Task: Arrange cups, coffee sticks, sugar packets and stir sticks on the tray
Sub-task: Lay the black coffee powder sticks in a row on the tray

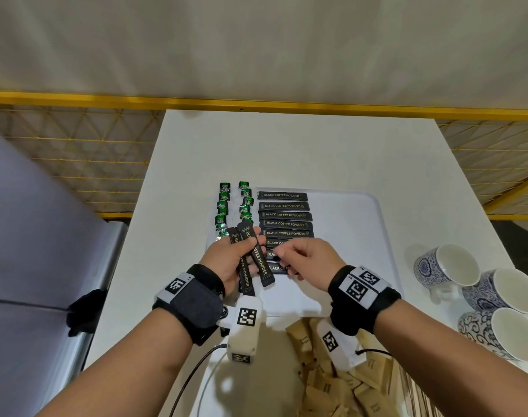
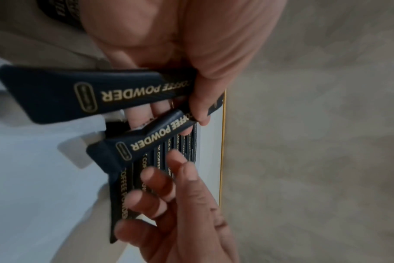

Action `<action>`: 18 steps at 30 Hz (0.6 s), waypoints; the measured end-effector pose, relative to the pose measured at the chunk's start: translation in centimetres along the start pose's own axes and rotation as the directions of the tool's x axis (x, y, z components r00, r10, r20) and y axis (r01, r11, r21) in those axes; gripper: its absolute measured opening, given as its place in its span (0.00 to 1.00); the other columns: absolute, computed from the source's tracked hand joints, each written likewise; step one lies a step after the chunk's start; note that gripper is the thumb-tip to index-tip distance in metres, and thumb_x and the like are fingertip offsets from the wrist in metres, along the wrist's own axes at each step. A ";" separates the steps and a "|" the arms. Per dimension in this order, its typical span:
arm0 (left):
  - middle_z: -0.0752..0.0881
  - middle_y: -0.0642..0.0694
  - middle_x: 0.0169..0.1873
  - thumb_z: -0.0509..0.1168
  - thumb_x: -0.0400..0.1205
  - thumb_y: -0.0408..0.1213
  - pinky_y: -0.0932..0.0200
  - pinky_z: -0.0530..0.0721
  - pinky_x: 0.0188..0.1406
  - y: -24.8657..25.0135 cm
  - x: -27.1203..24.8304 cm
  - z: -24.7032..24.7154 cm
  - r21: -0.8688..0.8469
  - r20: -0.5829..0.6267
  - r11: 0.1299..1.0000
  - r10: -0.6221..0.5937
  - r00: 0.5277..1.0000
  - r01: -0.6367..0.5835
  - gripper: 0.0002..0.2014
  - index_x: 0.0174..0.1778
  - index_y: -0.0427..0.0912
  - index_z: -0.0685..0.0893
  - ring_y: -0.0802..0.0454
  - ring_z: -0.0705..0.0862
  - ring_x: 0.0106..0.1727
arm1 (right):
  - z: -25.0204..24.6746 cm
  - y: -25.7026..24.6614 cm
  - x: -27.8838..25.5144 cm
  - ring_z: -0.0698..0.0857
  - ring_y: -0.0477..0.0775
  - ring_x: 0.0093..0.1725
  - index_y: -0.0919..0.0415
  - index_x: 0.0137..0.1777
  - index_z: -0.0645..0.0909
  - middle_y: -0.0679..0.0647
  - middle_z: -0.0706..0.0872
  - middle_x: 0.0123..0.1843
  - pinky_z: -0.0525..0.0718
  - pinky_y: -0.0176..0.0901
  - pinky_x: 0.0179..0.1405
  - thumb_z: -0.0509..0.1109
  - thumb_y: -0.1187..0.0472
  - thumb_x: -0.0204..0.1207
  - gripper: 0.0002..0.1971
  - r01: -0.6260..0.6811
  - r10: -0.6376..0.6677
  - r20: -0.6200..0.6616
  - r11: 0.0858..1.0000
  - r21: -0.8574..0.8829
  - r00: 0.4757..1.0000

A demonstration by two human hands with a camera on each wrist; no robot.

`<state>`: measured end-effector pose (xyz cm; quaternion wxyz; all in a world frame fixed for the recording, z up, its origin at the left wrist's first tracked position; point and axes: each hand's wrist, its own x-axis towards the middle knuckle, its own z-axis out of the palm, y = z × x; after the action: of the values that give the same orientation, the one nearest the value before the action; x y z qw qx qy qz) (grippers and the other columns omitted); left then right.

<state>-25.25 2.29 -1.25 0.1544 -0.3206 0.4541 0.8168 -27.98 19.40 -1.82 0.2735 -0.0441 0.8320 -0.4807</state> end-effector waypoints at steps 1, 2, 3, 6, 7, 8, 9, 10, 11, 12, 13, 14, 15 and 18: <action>0.88 0.41 0.45 0.61 0.83 0.27 0.59 0.86 0.23 0.0 -0.1 0.1 -0.017 0.010 1.000 -0.008 1.000 0.008 0.09 0.52 0.41 0.85 0.47 0.87 0.42 | 0.2 -0.2 -0.1 0.82 0.48 0.33 0.52 0.41 0.87 0.53 0.87 0.36 0.83 0.43 0.38 0.70 0.54 0.78 0.07 -0.029 0.027 0.028 0.996 0.084 0.999; 0.88 0.41 0.45 0.62 0.83 0.27 0.57 0.88 0.26 0.0 -0.2 0.2 -0.033 0.027 0.999 -0.017 0.999 0.018 0.09 0.51 0.41 0.85 0.46 0.87 0.43 | 0.4 -0.5 -0.2 0.81 0.48 0.33 0.51 0.41 0.86 0.52 0.86 0.35 0.82 0.41 0.36 0.71 0.56 0.77 0.05 -0.045 0.039 0.054 0.992 0.114 0.998; 0.87 0.40 0.44 0.62 0.83 0.27 0.55 0.89 0.28 0.0 -0.3 0.2 -0.047 0.042 0.998 -0.027 0.999 0.029 0.08 0.50 0.41 0.85 0.44 0.87 0.44 | 0.5 -0.7 -0.2 0.81 0.47 0.33 0.49 0.42 0.86 0.50 0.85 0.33 0.82 0.39 0.36 0.73 0.57 0.76 0.03 -0.053 0.045 0.076 0.993 0.106 0.996; 0.88 0.38 0.42 0.62 0.83 0.27 0.52 0.90 0.30 -0.1 -0.5 0.2 -0.083 0.055 0.996 -0.031 0.998 0.035 0.09 0.50 0.41 0.86 0.42 0.89 0.44 | 0.7 -1.0 -0.5 0.82 0.47 0.35 0.51 0.45 0.85 0.45 0.83 0.29 0.81 0.37 0.37 0.77 0.59 0.72 0.04 -0.069 0.058 0.131 0.994 0.084 0.990; 0.89 0.36 0.42 0.63 0.82 0.26 0.52 0.90 0.31 -0.1 -0.5 0.1 -0.064 0.040 0.998 -0.017 0.999 0.019 0.08 0.50 0.40 0.86 0.42 0.89 0.43 | 0.6 -0.9 -0.5 0.84 0.48 0.36 0.53 0.46 0.85 0.47 0.85 0.31 0.82 0.36 0.36 0.76 0.61 0.73 0.05 -0.084 0.070 0.135 0.991 0.106 0.988; 0.89 0.35 0.43 0.64 0.81 0.26 0.54 0.90 0.31 -0.1 -0.5 0.0 -0.027 0.017 1.000 0.003 1.000 -0.003 0.07 0.49 0.39 0.86 0.43 0.89 0.42 | 0.4 -0.8 -0.5 0.84 0.48 0.36 0.54 0.47 0.85 0.50 0.87 0.35 0.82 0.35 0.34 0.75 0.63 0.74 0.04 -0.102 0.083 0.136 0.985 0.139 0.987; 0.89 0.34 0.41 0.66 0.80 0.26 0.57 0.89 0.29 -0.1 -0.5 -0.3 0.012 -0.004 1.000 0.021 1.000 -0.021 0.06 0.48 0.38 0.86 0.44 0.90 0.40 | 0.1 -0.7 -0.6 0.84 0.47 0.35 0.56 0.49 0.85 0.53 0.87 0.37 0.83 0.33 0.33 0.73 0.64 0.75 0.05 -0.120 0.096 0.134 0.977 0.179 0.986; 0.90 0.34 0.39 0.67 0.79 0.26 0.59 0.88 0.27 -0.2 -0.5 -0.5 0.045 -0.020 0.999 0.026 0.999 -0.025 0.05 0.48 0.36 0.86 0.46 0.90 0.36 | -0.3 -0.5 -0.6 0.83 0.46 0.33 0.58 0.52 0.85 0.55 0.87 0.39 0.84 0.32 0.33 0.72 0.65 0.77 0.06 -0.133 0.107 0.129 0.967 0.219 0.986; 0.89 0.34 0.37 0.68 0.79 0.26 0.61 0.87 0.26 -0.3 -0.6 -0.7 0.076 -0.024 0.997 0.019 1.000 -0.017 0.05 0.49 0.34 0.86 0.48 0.90 0.32 | -0.7 -0.3 -0.6 0.82 0.45 0.32 0.59 0.55 0.84 0.56 0.86 0.39 0.84 0.32 0.33 0.71 0.66 0.78 0.08 -0.145 0.117 0.123 0.958 0.250 0.986; 0.89 0.35 0.34 0.68 0.79 0.26 0.62 0.86 0.24 -0.5 -0.7 -0.9 0.111 -0.021 0.994 0.009 1.000 -0.006 0.07 0.51 0.33 0.85 0.49 0.89 0.29 | -1.0 -0.1 -0.6 0.82 0.44 0.31 0.60 0.56 0.84 0.56 0.85 0.38 0.85 0.33 0.33 0.70 0.66 0.78 0.09 -0.152 0.124 0.120 0.953 0.262 0.985; 0.89 0.37 0.31 0.68 0.79 0.26 0.63 0.85 0.23 -0.7 -0.8 -1.0 0.145 -0.013 0.989 0.001 1.000 0.001 0.08 0.53 0.32 0.85 0.50 0.87 0.26 | -1.3 0.1 -0.7 0.82 0.43 0.30 0.59 0.56 0.84 0.56 0.85 0.38 0.84 0.33 0.33 0.70 0.66 0.78 0.08 -0.156 0.128 0.123 0.954 0.255 0.984; 0.88 0.39 0.28 0.68 0.79 0.27 0.63 0.83 0.21 -0.9 -0.8 -1.0 0.170 -0.004 0.985 -0.001 1.000 0.002 0.09 0.55 0.31 0.84 0.51 0.86 0.24 | -1.5 0.3 -0.8 0.81 0.43 0.29 0.57 0.54 0.84 0.56 0.85 0.38 0.84 0.33 0.33 0.70 0.66 0.78 0.07 -0.156 0.127 0.131 0.959 0.236 0.983; 0.86 0.40 0.26 0.67 0.80 0.27 0.64 0.81 0.19 -1.1 -0.9 -1.0 0.181 0.001 0.984 0.002 1.000 -0.002 0.10 0.56 0.30 0.83 0.52 0.84 0.22 | -1.7 0.4 -0.9 0.81 0.42 0.29 0.55 0.52 0.85 0.56 0.86 0.37 0.84 0.33 0.33 0.70 0.66 0.78 0.07 -0.152 0.124 0.140 0.965 0.214 0.982; 0.83 0.41 0.28 0.62 0.83 0.28 0.67 0.77 0.16 -1.1 -1.1 -0.9 0.182 -0.042 0.983 0.035 0.999 -0.026 0.06 0.53 0.34 0.83 0.53 0.79 0.20 | -2.5 1.1 -1.2 0.82 0.46 0.32 0.52 0.51 0.86 0.58 0.85 0.38 0.85 0.34 0.35 0.68 0.66 0.80 0.09 -0.153 0.128 0.142 0.972 0.178 0.981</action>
<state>-23.47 2.16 -1.52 0.1602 -0.3164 0.5348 0.7670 -28.01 22.32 -1.26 0.3633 0.0100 0.7644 -0.5326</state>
